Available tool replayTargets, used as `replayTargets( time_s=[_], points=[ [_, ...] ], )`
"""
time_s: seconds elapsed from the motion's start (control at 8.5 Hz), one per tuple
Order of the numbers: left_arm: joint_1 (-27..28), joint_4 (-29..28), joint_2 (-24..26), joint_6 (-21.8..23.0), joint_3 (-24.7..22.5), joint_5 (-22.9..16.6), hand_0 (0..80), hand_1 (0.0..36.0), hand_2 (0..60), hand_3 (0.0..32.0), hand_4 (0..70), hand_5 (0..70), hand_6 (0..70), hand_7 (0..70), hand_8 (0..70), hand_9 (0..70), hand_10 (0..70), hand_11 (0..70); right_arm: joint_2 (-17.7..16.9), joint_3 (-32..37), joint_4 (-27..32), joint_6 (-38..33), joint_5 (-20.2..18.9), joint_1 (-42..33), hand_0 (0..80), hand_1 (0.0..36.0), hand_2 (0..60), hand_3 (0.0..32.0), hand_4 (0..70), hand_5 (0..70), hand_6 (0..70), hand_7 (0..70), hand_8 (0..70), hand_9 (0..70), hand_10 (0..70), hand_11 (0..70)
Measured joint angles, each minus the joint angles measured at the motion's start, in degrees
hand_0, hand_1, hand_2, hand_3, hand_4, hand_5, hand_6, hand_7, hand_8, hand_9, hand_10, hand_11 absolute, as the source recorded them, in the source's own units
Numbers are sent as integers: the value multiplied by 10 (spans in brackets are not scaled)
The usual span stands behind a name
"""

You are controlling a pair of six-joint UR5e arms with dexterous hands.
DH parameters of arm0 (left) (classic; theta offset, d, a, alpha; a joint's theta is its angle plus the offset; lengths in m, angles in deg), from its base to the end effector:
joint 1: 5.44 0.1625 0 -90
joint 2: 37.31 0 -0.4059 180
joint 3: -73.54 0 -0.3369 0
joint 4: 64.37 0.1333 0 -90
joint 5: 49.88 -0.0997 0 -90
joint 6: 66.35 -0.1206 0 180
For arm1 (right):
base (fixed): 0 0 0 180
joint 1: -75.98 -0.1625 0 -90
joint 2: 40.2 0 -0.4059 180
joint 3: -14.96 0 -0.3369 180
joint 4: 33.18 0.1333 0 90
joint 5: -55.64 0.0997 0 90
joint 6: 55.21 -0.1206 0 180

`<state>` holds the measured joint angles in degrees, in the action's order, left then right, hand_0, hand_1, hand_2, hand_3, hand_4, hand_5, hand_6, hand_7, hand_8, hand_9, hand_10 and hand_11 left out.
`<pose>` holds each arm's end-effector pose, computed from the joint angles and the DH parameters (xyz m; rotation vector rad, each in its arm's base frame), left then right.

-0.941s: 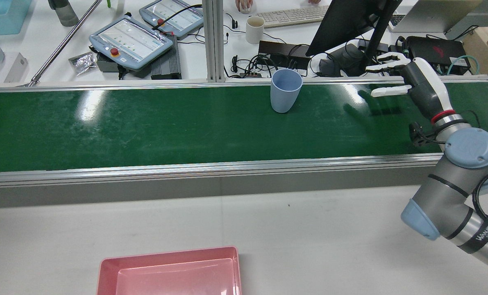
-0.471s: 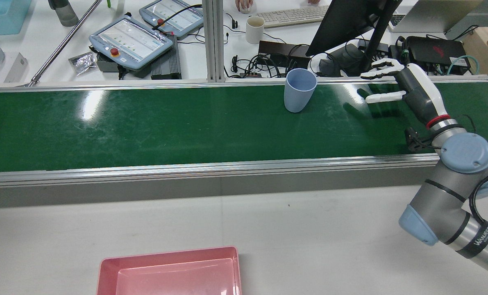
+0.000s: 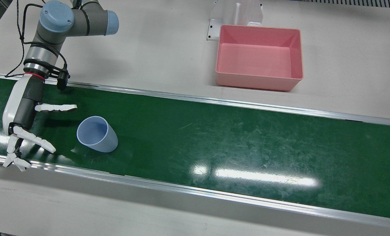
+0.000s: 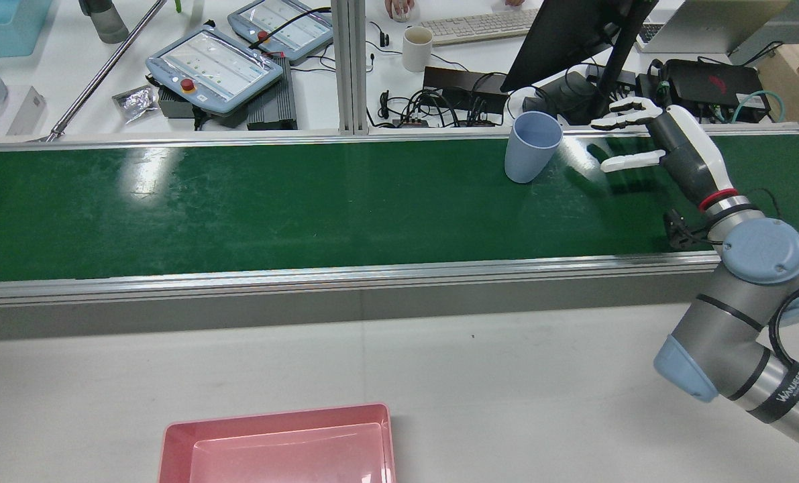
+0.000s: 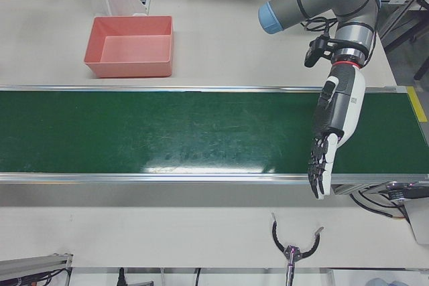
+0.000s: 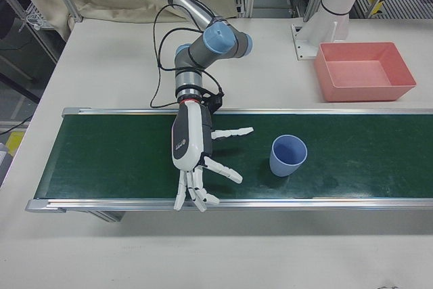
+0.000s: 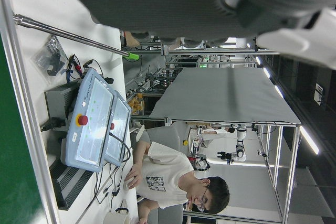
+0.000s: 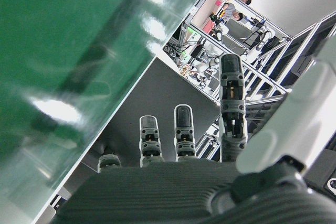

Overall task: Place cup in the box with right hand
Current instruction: 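Close the right hand around the light blue cup on the belt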

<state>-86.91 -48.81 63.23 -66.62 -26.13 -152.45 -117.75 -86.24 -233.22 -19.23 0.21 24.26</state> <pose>-0.0294 -0.5260 0.5350 -0.3676 2.1000 -1.9318 -0.1523 -0.5186 0.5170 0.5232 -1.9343 1.8010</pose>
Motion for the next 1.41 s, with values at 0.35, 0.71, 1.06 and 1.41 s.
replayTargets(
  time_s=[0.35, 0.71, 1.06, 1.41],
  points=[
    [0, 0, 0, 0, 1, 0, 0, 0, 0, 0, 0, 0, 0, 0, 0, 0, 0, 0, -1, 8, 0, 1, 1, -2, 429, 3, 26, 138, 457, 8, 55, 393, 94, 202, 0, 0],
    [0, 0, 0, 0, 1, 0, 0, 0, 0, 0, 0, 0, 0, 0, 0, 0, 0, 0, -2, 11, 0, 1, 1, -3, 430, 5, 30, 148, 442, 9, 53, 383, 93, 200, 0, 0],
    [0, 0, 0, 0, 1, 0, 0, 0, 0, 0, 0, 0, 0, 0, 0, 0, 0, 0, -3, 12, 0, 1, 1, -9, 432, 9, 40, 136, 453, 8, 53, 380, 94, 203, 0, 0],
    [0, 0, 0, 0, 1, 0, 0, 0, 0, 0, 0, 0, 0, 0, 0, 0, 0, 0, -8, 7, -7, 8, 3, -32, 465, 117, 390, 0, 700, 0, 143, 664, 129, 285, 30, 31]
  ],
)
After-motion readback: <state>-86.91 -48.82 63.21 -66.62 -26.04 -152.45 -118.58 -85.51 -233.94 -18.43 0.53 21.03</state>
